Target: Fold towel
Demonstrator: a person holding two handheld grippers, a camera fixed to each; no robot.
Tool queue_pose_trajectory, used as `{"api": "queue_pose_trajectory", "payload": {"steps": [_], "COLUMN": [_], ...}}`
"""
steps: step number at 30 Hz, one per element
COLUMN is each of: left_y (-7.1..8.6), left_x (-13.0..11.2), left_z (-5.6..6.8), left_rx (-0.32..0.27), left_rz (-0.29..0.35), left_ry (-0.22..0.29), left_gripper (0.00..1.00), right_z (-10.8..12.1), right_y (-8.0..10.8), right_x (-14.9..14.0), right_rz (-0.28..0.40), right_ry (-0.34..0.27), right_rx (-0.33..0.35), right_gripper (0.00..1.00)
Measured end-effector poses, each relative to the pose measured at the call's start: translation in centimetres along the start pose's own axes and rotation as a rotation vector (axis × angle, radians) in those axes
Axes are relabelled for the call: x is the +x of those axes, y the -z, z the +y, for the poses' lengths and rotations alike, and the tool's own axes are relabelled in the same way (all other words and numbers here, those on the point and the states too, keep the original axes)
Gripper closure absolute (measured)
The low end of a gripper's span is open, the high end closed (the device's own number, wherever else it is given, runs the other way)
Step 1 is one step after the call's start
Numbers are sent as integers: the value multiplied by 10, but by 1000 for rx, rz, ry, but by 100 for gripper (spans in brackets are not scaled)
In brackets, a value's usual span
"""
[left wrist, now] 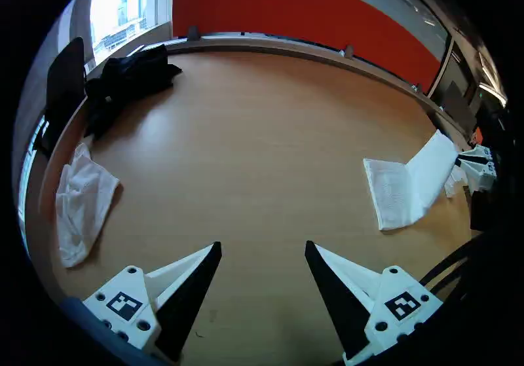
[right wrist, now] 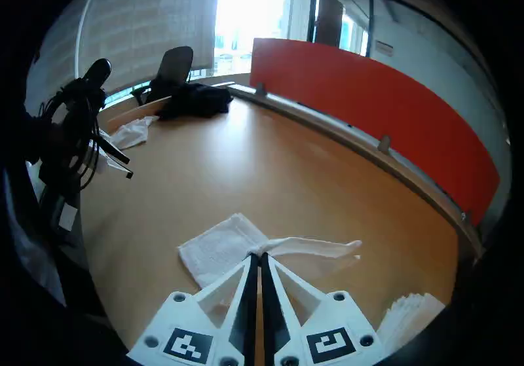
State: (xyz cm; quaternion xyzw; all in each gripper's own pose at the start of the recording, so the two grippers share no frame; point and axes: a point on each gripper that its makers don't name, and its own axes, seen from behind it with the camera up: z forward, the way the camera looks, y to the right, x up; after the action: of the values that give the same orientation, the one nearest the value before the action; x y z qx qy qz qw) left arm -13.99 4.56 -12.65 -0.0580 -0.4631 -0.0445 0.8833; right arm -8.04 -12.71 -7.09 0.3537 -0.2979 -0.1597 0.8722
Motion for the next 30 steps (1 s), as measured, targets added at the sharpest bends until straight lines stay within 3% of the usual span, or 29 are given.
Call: {"api": "queue_pose_trajectory", "payload": {"steps": [21, 23, 28, 29, 30], "left_y": [6, 6, 7, 7, 7], "left_x": [-6, -6, -8, -8, -8], "left_z": [-8, -10, -13, -13, -14], "left_rx": [11, 13, 19, 19, 20], "left_rz": [3, 3, 5, 5, 5], "left_ry": [18, 21, 27, 28, 30], "left_gripper": [5, 5, 5, 5, 5], "right_z": [-52, -58, -63, -63, -63], "right_y": [-35, -41, -48, -49, -48], "right_x": [-5, -11, -23, -25, -26], "right_rz": [-44, -69, -106, -108, -111], "right_ry": [65, 75, 77, 74, 71], "right_rx": [131, 145, 156, 156, 155], "right_gripper": [95, 86, 33, 27, 27]}}
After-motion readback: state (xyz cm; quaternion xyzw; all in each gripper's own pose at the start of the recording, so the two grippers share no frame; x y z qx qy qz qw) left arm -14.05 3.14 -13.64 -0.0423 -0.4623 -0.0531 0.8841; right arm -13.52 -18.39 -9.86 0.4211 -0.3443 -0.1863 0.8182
